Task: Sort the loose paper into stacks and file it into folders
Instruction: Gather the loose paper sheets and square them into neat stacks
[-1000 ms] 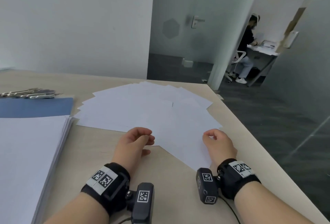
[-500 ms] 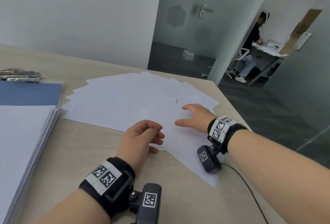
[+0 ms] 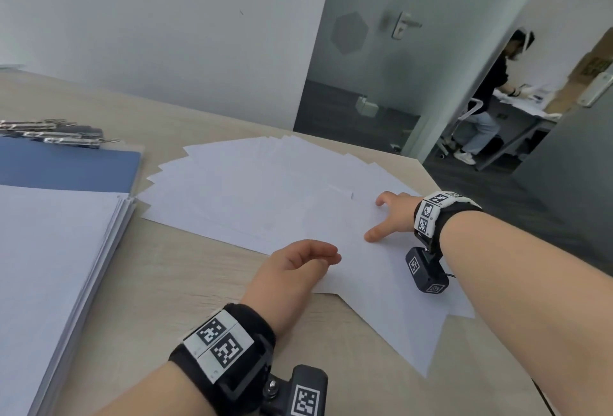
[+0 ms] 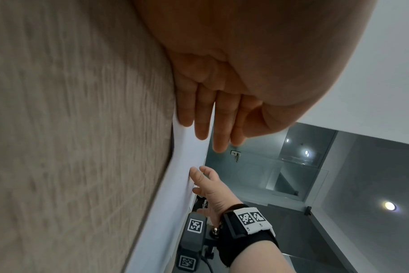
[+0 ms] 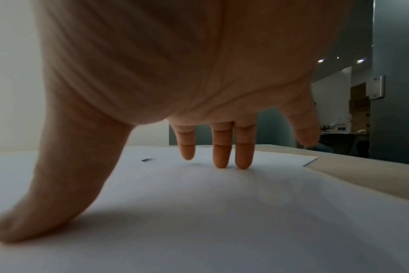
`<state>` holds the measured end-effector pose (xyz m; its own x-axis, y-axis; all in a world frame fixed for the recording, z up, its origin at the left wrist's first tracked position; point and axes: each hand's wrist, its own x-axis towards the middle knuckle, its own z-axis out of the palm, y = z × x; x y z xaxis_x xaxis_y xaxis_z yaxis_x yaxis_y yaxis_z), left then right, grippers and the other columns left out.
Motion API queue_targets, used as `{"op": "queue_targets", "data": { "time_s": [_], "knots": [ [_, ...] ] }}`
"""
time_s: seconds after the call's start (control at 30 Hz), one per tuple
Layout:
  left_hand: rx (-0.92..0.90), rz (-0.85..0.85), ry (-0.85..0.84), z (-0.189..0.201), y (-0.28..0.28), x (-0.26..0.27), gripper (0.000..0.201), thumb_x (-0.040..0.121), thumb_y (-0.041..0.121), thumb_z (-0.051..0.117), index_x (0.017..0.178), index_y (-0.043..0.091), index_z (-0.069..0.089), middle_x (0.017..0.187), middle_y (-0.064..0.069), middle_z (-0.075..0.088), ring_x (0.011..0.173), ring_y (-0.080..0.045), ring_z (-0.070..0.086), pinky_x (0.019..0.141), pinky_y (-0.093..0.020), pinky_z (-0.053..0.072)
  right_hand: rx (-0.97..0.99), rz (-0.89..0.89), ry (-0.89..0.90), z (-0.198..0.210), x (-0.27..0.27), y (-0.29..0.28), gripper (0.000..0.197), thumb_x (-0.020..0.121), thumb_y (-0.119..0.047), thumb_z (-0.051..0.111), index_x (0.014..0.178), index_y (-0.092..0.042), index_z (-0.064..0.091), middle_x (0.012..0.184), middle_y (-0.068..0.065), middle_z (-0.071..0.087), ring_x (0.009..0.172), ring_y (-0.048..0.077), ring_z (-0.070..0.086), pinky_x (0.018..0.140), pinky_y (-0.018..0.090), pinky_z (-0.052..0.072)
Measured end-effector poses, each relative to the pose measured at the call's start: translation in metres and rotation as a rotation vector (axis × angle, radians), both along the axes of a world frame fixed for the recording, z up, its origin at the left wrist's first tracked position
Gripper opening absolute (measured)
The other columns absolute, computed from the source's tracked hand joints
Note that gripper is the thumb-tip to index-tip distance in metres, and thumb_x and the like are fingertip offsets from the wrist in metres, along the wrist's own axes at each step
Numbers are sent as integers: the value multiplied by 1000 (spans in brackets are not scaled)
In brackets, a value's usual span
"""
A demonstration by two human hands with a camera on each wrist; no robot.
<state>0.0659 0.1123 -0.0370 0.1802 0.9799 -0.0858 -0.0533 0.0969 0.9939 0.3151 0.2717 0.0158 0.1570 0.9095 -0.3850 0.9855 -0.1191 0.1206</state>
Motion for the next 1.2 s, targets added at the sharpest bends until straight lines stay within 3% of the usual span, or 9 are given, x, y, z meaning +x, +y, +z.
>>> {"op": "queue_targets", "data": {
  "time_s": [0.2, 0.33, 0.47, 0.67, 0.77, 0.83, 0.9, 1.07, 1.2],
  "knots": [
    [12, -27, 113, 4, -2, -1, 23, 94, 22, 59, 97, 37, 77, 103, 7, 75, 88, -16, 62, 99, -42, 50, -25, -21, 57, 2, 5, -3, 80, 62, -69, 82, 120, -23, 52, 116, -1, 59, 108, 22, 56, 92, 37, 46],
    [24, -43, 83, 7, -4, 0, 28, 80, 34, 55, 96, 35, 78, 105, 17, 75, 105, -18, 66, 103, -44, 50, -21, 3, 162, 8, 5, -6, 60, 73, -60, 80, 114, -20, 61, 113, -1, 63, 105, 22, 61, 92, 35, 47],
    [22, 16, -17, 5, -3, 2, 22, 88, 23, 57, 89, 27, 79, 105, 12, 76, 108, -14, 68, 100, -43, 54, 34, 12, 303, 13, 8, -9, 41, 78, -43, 82, 108, -23, 62, 105, -2, 66, 94, 19, 65, 84, 30, 51],
    [82, 148, -121, 5, -4, 0, 34, 94, -1, 49, 87, 18, 76, 100, 7, 78, 95, -15, 70, 80, -30, 56, -42, -1, 502, 15, 8, -14, 25, 84, -14, 79, 108, -12, 72, 105, 12, 77, 82, 24, 73, 84, 39, 60],
    [161, 344, -59, 4, 0, -7, 36, 91, 1, 49, 91, 28, 72, 119, 23, 70, 84, -10, 61, 66, -12, 49, -13, -15, 538, 14, 12, -12, 21, 84, -11, 78, 104, -9, 72, 103, 14, 77, 84, 27, 73, 87, 44, 60],
    [184, 402, 11, 2, 3, -11, 38, 90, 5, 51, 95, 38, 69, 134, 31, 57, 114, -2, 60, 91, -21, 51, -3, -33, 572, 14, 16, -11, 20, 85, -10, 78, 104, -10, 73, 102, 14, 77, 87, 30, 74, 88, 47, 60],
    [202, 417, 88, -1, 6, -13, 41, 91, 7, 52, 100, 44, 66, 144, 30, 48, 141, 3, 37, 120, -39, 31, -12, -35, 592, 13, 19, -12, 21, 83, -9, 79, 103, -8, 72, 102, 15, 77, 87, 31, 74, 88, 47, 60],
    [220, 460, 178, -1, 11, -20, 39, 92, 9, 51, 104, 43, 65, 151, 26, 42, 142, 14, 22, 127, -40, 6, -78, -30, 604, 12, 28, -21, 10, 83, -5, 78, 92, -8, 74, 90, 11, 76, 77, 25, 71, 78, 37, 59],
    [146, 362, 485, 3, 22, -31, 42, 92, 26, 48, 130, 42, 56, 164, 12, 25, 155, -6, 6, 126, -44, -8, -96, -64, 608, 17, 40, -26, 11, 83, -1, 77, 92, -8, 76, 90, 13, 76, 76, 26, 70, 78, 38, 59]
  ]
}}
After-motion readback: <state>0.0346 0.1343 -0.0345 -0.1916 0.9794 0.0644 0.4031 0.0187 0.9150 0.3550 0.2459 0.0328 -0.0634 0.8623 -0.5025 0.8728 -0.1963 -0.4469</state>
